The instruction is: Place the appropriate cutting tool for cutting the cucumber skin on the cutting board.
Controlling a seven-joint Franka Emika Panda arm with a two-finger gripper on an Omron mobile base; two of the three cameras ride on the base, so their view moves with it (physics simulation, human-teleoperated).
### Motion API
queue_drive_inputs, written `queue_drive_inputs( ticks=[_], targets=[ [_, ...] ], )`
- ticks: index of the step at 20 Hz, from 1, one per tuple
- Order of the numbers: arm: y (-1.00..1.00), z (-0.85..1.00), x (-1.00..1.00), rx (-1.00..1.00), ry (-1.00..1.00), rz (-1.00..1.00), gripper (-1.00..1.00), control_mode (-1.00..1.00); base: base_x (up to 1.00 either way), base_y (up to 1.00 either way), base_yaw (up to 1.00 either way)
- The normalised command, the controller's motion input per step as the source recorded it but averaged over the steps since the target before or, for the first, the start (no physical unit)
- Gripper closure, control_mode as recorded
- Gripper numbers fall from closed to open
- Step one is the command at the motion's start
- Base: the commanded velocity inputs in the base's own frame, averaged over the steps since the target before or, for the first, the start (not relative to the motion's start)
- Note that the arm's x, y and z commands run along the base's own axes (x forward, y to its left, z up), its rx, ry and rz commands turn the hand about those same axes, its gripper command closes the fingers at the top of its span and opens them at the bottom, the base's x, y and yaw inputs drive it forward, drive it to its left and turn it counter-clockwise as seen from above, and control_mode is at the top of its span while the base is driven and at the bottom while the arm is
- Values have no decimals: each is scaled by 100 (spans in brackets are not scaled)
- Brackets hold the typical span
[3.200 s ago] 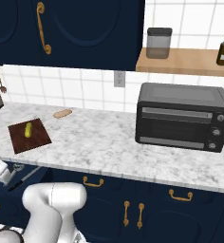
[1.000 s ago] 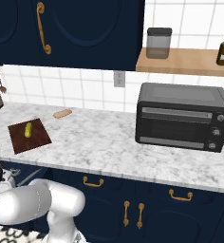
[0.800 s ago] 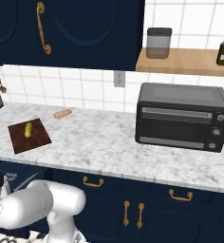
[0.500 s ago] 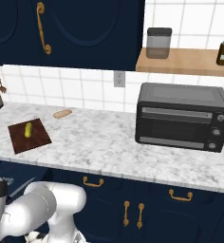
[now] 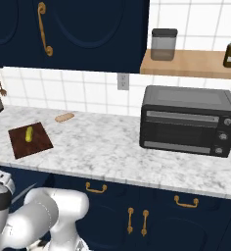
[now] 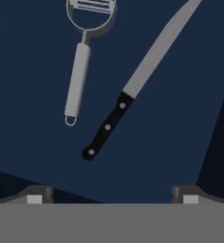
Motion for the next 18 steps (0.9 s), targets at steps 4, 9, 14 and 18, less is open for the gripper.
queue_drive_inputs(
  ticks=[4,9,14,18],
  targets=[
    [39,-2,19,0,0,-3,-100,-100,0,0,0],
    [50,-23,0,0,-1,-7,-100,-100,0,0,0],
    [5,-5,4,0,-3,-9,-100,-100,0,0,0],
    [0,-18,0,0,-1,-9,-100,-100,0,0,0]
  ],
)
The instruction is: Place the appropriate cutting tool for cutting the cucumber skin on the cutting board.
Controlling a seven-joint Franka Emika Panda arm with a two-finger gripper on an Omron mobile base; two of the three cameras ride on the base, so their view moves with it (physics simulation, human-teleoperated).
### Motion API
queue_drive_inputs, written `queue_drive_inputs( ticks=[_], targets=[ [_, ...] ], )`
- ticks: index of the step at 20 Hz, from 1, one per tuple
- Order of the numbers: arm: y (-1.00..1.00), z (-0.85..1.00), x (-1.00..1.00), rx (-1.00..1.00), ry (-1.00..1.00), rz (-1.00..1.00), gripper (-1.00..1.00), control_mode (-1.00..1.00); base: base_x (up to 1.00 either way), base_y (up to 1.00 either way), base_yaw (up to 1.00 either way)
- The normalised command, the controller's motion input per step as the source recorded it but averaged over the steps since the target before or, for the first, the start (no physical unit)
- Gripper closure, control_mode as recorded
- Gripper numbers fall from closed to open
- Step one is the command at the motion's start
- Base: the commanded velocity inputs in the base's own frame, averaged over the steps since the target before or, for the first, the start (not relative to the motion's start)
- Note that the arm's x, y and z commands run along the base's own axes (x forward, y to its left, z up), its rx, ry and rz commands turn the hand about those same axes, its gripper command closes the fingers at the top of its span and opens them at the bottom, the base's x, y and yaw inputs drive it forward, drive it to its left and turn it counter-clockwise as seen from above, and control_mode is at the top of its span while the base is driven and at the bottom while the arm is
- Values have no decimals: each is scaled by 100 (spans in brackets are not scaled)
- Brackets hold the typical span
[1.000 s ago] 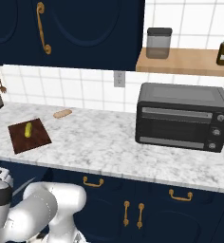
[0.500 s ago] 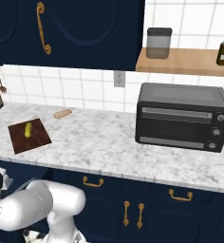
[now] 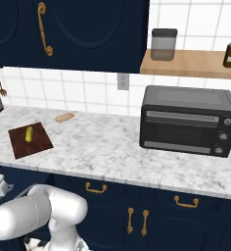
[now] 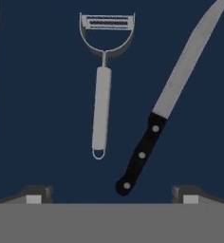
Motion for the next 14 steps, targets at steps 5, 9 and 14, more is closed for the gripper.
queue_drive_inputs(
  ticks=[5,9,14],
  targets=[
    [0,-34,1,0,-2,-7,-100,-100,0,0,0],
    [0,-19,19,0,-1,-4,-100,-100,0,0,0],
    [0,-24,26,1,0,-4,-100,-100,0,0,0]
  ],
)
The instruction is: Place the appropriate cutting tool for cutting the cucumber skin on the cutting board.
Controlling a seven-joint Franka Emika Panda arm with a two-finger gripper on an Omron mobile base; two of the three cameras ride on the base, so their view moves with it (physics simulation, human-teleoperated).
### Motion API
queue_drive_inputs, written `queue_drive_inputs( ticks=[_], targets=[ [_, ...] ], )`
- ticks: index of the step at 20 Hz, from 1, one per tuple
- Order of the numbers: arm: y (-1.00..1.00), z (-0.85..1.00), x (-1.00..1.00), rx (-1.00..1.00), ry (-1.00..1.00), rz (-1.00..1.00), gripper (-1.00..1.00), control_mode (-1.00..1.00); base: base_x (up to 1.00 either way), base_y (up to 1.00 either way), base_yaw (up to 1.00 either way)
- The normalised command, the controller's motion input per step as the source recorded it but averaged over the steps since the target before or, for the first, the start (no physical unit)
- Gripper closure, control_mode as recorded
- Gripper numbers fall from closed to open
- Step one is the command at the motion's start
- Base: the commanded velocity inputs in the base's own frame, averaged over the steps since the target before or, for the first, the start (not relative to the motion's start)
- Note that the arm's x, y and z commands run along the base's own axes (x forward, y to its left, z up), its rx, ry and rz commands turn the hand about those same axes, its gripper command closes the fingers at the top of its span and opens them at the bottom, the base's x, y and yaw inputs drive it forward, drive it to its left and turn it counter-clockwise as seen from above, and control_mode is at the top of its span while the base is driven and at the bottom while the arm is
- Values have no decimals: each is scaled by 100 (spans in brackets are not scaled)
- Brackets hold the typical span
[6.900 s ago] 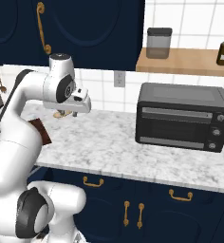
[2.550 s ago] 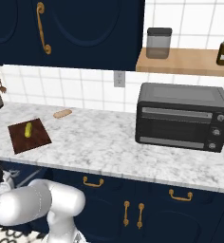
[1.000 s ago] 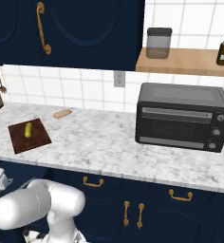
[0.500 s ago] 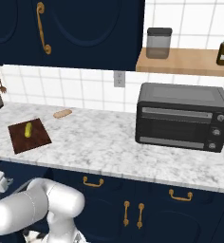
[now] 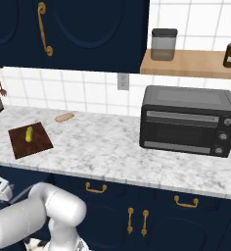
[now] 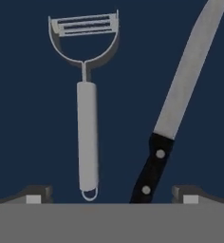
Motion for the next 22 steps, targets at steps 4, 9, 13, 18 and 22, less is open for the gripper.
queue_drive_inputs(
  ticks=[4,9,13,18,22],
  targets=[
    [9,-39,34,0,0,-3,-100,-100,0,0,0],
    [9,-33,31,0,0,-2,-100,-100,0,0,0],
    [18,-23,6,0,0,-2,-100,-100,0,0,0],
    [14,-27,0,0,0,-2,-100,-100,0,0,0],
    [0,-46,-2,0,0,-2,100,-100,0,0,0]
  ],
)
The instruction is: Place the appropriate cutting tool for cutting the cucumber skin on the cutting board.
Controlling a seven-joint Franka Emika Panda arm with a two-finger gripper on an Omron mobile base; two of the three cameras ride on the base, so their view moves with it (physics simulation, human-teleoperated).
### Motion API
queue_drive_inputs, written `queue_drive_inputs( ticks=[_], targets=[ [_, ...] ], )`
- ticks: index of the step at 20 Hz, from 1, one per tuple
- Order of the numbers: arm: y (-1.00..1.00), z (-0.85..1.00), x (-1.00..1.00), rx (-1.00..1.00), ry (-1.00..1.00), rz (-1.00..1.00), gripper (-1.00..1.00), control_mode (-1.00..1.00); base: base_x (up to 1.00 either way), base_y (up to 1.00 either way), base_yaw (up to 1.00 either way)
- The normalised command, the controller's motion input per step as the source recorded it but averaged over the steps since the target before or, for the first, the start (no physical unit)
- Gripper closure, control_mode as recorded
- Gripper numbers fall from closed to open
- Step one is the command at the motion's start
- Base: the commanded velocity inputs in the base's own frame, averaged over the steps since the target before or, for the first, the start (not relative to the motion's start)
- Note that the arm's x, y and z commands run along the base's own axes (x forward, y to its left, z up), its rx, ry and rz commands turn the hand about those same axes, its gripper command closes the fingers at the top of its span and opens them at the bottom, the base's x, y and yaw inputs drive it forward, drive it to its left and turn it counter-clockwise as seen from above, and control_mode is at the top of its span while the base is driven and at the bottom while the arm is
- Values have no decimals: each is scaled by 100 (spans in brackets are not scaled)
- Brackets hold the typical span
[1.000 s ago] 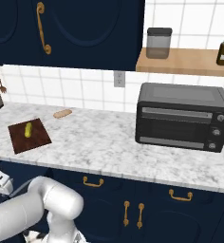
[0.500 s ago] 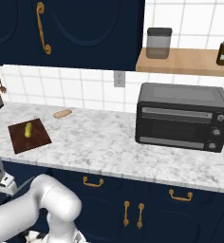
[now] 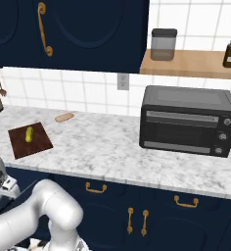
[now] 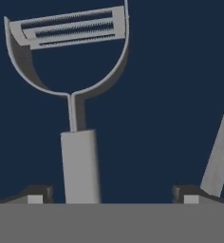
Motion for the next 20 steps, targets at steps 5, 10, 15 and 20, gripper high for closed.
queue_drive_inputs(
  ticks=[5,10,15,20],
  targets=[
    [1,-70,-38,0,0,-3,100,-100,0,0,0],
    [0,-73,-59,0,-1,-4,100,-100,0,0,0],
    [0,-21,-20,0,-6,-6,100,-100,0,0,0],
    [0,60,-23,7,-2,-2,100,-100,0,0,0]
  ],
)
